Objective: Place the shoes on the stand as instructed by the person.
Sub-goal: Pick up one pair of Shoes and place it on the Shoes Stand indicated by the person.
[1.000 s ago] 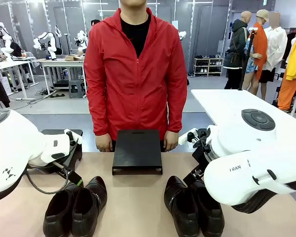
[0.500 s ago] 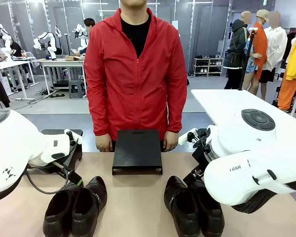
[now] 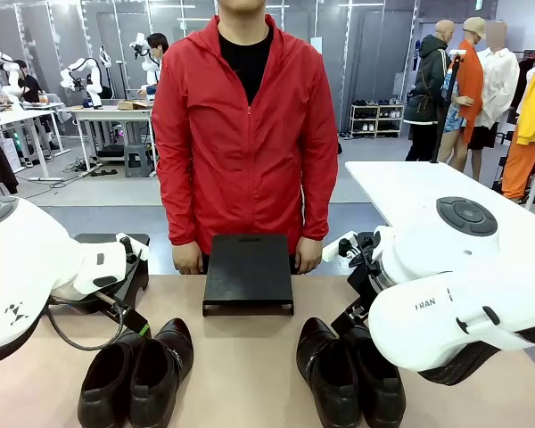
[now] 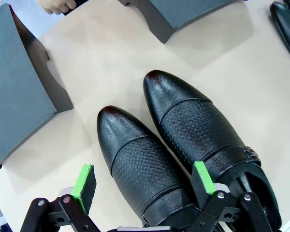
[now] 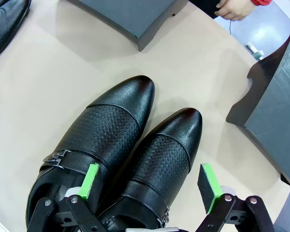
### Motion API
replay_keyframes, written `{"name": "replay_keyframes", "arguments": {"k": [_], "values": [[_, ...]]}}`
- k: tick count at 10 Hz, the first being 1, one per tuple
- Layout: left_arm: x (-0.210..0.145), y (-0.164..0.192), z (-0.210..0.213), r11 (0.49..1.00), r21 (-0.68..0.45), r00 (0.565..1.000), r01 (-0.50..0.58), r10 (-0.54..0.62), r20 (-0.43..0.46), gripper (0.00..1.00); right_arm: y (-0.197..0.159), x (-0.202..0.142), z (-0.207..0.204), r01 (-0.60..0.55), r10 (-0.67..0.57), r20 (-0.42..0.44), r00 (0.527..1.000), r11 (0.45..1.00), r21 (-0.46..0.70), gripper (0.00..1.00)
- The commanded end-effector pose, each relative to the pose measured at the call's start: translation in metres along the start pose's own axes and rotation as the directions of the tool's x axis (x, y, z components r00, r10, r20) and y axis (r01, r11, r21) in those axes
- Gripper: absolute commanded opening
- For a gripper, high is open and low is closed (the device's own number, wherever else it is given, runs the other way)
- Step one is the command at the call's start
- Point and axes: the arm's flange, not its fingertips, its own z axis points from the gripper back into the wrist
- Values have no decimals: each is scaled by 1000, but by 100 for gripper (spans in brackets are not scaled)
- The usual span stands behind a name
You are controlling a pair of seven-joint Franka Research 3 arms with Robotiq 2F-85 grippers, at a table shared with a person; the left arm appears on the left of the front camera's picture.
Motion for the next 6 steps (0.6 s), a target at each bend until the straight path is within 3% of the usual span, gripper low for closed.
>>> {"name": "replay_keyframes", "arguments": {"k": [1, 6], "values": [[0, 0, 0, 1000, 0, 1000, 0, 0, 0, 100, 0, 0, 0, 2, -2, 0, 1000, 1000, 0, 100], [0, 0, 0, 1000, 0, 1000, 0, 0, 0, 100, 0, 0, 0, 2, -2, 0, 1000, 1000, 0, 100]]}}
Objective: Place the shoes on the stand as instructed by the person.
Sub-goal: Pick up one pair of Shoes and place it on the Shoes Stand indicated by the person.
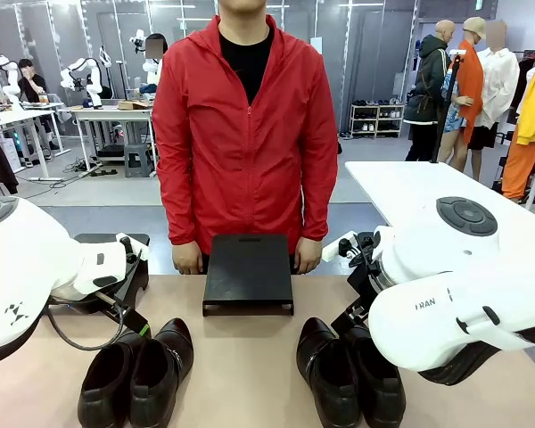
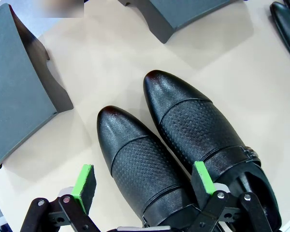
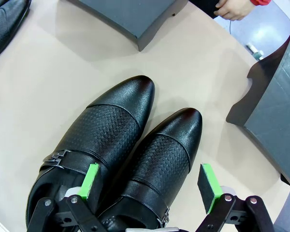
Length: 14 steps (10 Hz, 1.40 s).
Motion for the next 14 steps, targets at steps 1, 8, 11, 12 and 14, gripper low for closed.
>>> {"name": "replay_keyframes", "arguments": {"k": [1, 8, 11, 12, 14], "values": [[0, 0, 0, 1000, 0, 1000, 0, 0, 0, 100, 0, 0, 0, 2, -2, 0, 1000, 1000, 0, 100], [4, 66, 101, 961, -277, 1000, 25, -21, 18, 100, -101, 23, 95, 96, -87, -47, 995, 965, 243, 100], [-37, 143, 151, 804, -594, 999, 5, 27, 45, 100, -182, -15, 110, 198, -140, -148, 979, 821, 535, 100], [-56, 168, 158, 763, -646, 994, -21, 87, 70, 100, -208, -37, 109, 228, -184, -135, 973, 742, 631, 100], [-96, 202, 168, 664, -746, 972, -55, 206, 112, 100, -247, -88, 106, 242, -316, -68, 946, 554, 796, 100]]}}
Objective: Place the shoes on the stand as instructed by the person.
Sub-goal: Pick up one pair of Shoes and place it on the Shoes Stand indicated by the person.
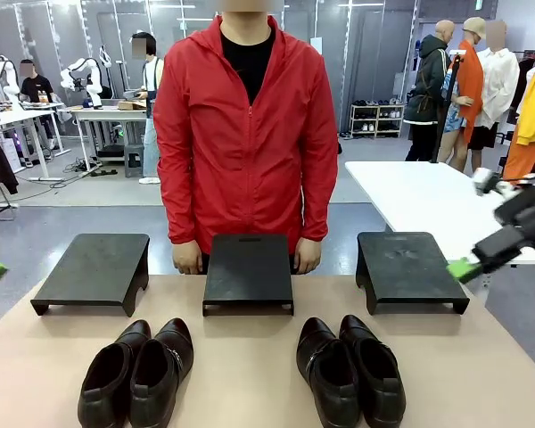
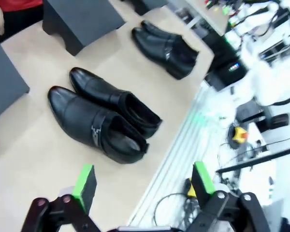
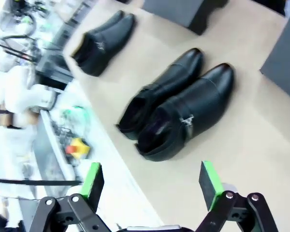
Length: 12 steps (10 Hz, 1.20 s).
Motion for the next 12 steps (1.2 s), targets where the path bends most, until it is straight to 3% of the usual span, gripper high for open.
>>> {"name": "replay_keyframes", "arguments": {"k": [1, 2, 4, 6, 10, 11, 12], "values": [[-11, 23, 11, 988, -112, 992, -101, 108, 58, 100, -41, -14, 21, 69, -92, 116, 989, 980, 187, 100], [-24, 31, 14, 976, -165, 984, -144, 159, 77, 100, -50, -36, 31, 83, -147, 216, 965, 956, 282, 100], [-45, 35, 27, 950, -281, 970, -133, 184, 162, 100, -61, -67, 43, 106, -212, 269, 939, 927, 359, 100], [-61, 36, 26, 927, -313, 950, -208, 267, 160, 100, -69, -94, 56, 148, -274, 313, 909, 916, 374, 100], [-77, 54, 38, 890, -319, 892, -326, 402, 209, 100, -65, -102, 62, 160, -274, 336, 901, 930, 330, 100], [-74, 53, 35, 897, -306, 894, -319, 392, 218, 100, -62, -100, 58, 140, -240, 338, 910, 945, 295, 100], [-89, 52, 35, 905, -311, 910, -291, 361, 201, 100, -70, -109, 65, 166, -284, 320, 904, 922, 349, 100]]}}
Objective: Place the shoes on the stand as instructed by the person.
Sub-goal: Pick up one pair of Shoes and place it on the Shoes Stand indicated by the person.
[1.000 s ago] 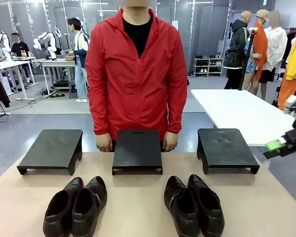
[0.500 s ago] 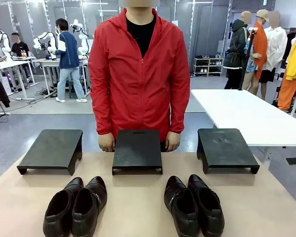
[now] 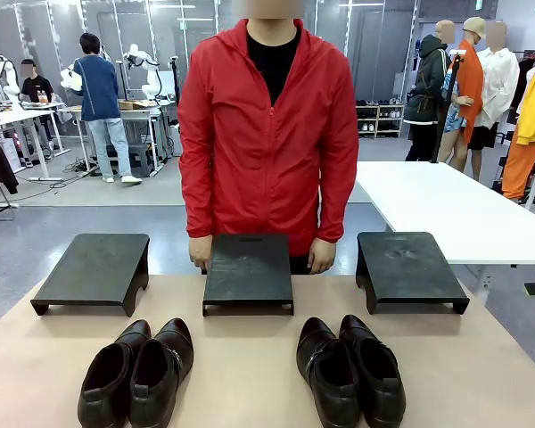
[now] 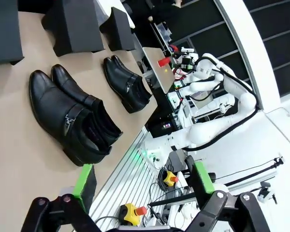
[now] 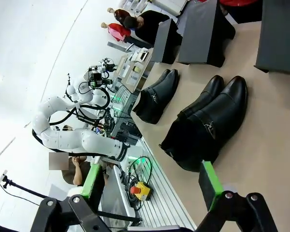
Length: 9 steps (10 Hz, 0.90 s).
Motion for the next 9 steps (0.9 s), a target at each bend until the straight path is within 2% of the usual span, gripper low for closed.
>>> {"name": "replay_keyframes", "arguments": {"k": [1, 9], "values": [[-1, -2, 0, 1000, -5, 1000, 14, -14, -10, 100, -2, -3, 3, 11, -11, 6, 1000, 1000, 13, 100], [-1, -2, 0, 1000, -5, 1000, 14, -14, -10, 100, -2, -3, 3, 11, -11, 6, 1000, 1000, 13, 100]]}}
